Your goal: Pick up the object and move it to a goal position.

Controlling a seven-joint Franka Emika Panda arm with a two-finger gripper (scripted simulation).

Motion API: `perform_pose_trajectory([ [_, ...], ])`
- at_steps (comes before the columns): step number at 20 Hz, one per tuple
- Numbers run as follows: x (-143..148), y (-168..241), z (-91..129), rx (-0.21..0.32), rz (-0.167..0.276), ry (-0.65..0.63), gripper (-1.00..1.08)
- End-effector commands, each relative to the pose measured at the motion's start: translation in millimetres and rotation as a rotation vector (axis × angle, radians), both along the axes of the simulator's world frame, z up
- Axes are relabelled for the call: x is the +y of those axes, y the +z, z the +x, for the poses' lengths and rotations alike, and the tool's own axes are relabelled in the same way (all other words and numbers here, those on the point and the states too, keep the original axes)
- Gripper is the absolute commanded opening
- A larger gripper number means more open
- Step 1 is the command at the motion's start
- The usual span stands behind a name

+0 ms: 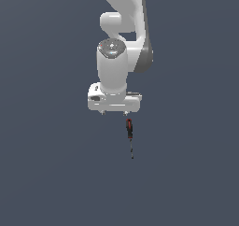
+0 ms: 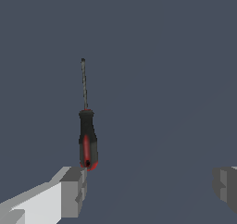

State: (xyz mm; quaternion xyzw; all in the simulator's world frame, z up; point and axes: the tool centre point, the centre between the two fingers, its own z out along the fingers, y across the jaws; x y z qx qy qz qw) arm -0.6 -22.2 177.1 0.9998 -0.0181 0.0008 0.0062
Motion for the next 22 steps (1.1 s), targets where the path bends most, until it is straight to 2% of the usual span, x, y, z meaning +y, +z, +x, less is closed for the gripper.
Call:
perform_pose_trajectory([
  [1, 0.0, 0.0, 0.0, 0.000, 0.000, 0.000, 1.00],
  [14, 6.4, -6.6, -4.4, 0.020, -0.015, 0.072, 1.00],
  [22, 18.2, -23.2, 4.7, 0.016, -0.012, 0.076, 1.00],
])
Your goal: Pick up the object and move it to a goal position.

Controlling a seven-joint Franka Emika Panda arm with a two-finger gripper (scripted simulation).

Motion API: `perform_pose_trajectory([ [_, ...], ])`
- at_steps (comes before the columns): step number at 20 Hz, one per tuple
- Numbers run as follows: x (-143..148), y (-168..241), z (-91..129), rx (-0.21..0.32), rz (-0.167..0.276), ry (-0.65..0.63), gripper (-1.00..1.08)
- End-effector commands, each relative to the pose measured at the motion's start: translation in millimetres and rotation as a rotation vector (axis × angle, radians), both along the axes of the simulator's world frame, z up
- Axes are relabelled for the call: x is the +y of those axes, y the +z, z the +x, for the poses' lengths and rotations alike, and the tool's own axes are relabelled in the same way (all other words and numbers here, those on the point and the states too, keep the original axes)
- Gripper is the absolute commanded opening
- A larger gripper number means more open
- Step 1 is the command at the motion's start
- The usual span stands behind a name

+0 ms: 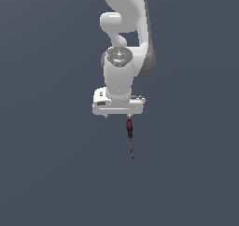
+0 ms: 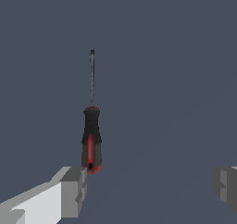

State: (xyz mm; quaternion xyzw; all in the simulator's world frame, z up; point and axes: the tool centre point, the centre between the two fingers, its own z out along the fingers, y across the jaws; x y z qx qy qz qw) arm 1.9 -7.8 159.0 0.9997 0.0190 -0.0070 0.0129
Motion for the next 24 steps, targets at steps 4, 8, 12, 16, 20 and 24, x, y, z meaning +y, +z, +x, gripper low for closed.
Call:
perform_pose_trajectory([
  [4, 17.7, -24.8, 11.4, -0.003, 0.005, 0.008, 1.00],
  [8, 36.5, -51.4, 21.5, -0.007, 0.012, 0.015, 1.00],
  [12, 51.9, -73.4, 28.0, -0.011, 0.019, 0.020, 1.00],
  [16, 61.8, -87.7, 31.5, -0.012, 0.024, 0.023, 1.00],
  [20, 66.0, -94.0, 32.8, -0.013, 0.026, 0.023, 1.00],
  [24, 65.7, -94.7, 32.0, -0.012, 0.026, 0.024, 1.00],
])
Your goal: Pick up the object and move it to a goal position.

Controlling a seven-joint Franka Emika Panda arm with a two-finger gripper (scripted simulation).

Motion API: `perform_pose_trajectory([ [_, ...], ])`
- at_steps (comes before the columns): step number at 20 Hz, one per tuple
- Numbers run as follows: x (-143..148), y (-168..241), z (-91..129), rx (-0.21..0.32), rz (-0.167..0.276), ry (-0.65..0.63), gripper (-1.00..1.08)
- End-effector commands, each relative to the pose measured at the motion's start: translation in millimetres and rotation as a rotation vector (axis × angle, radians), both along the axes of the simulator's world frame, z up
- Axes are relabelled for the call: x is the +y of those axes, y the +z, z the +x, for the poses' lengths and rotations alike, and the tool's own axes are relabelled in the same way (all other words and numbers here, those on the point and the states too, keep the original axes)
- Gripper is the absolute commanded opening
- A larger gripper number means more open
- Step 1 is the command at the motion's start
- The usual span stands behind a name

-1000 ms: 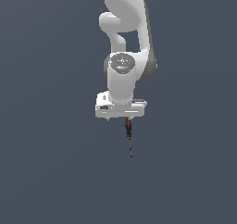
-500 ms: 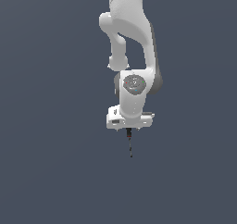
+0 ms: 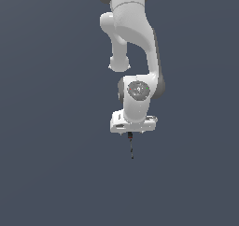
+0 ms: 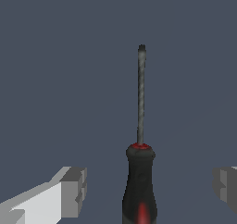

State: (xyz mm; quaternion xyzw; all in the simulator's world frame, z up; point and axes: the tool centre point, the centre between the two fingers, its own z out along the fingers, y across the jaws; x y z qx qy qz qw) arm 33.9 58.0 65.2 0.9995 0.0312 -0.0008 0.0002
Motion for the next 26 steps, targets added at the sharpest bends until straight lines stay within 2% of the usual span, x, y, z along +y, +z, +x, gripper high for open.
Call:
perform_pose_trajectory([
  [1, -0.1, -2.6, 0.0, 0.000, 0.000, 0.000, 1.00],
  [11, 0.4, -45.0, -0.6, -0.001, 0.000, 0.000, 1.00],
  [16, 0.6, -50.7, 0.7, -0.001, 0.000, 0.000, 1.00],
  [17, 0.6, -50.7, 0.7, -0.001, 0.000, 0.000, -1.00],
  [26, 0.6, -50.7, 0.7, -0.001, 0.000, 0.000, -1.00],
])
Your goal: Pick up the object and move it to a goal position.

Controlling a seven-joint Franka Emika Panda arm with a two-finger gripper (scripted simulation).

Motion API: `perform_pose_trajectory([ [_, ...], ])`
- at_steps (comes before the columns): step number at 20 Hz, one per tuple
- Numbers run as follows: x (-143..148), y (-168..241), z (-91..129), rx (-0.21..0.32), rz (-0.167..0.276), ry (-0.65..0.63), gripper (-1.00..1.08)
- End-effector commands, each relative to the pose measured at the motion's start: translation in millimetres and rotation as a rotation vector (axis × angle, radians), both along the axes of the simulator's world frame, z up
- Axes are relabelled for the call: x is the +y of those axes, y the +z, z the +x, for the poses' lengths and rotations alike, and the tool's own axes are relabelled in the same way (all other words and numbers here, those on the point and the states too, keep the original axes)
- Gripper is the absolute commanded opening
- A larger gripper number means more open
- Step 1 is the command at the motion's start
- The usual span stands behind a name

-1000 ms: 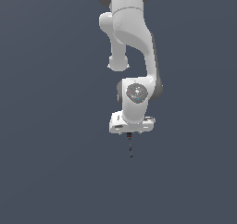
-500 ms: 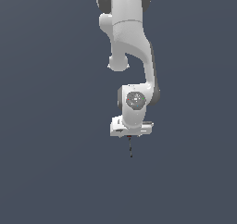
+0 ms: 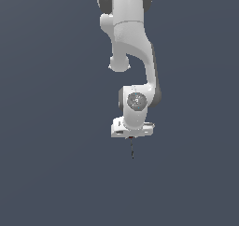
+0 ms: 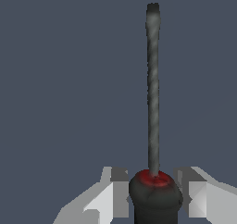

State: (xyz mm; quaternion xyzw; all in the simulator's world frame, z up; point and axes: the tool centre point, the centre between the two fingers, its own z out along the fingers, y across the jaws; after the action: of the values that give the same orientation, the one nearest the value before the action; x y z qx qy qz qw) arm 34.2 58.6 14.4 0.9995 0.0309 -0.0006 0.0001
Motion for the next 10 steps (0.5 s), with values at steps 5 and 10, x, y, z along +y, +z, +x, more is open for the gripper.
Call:
perform_pose_trajectory([
  [5, -2.4, 5.0, 0.2, -0.001, 0.000, 0.000, -1.00],
  [10, -12.3, 24.2, 0.8, -0.001, 0.000, 0.000, -1.00],
])
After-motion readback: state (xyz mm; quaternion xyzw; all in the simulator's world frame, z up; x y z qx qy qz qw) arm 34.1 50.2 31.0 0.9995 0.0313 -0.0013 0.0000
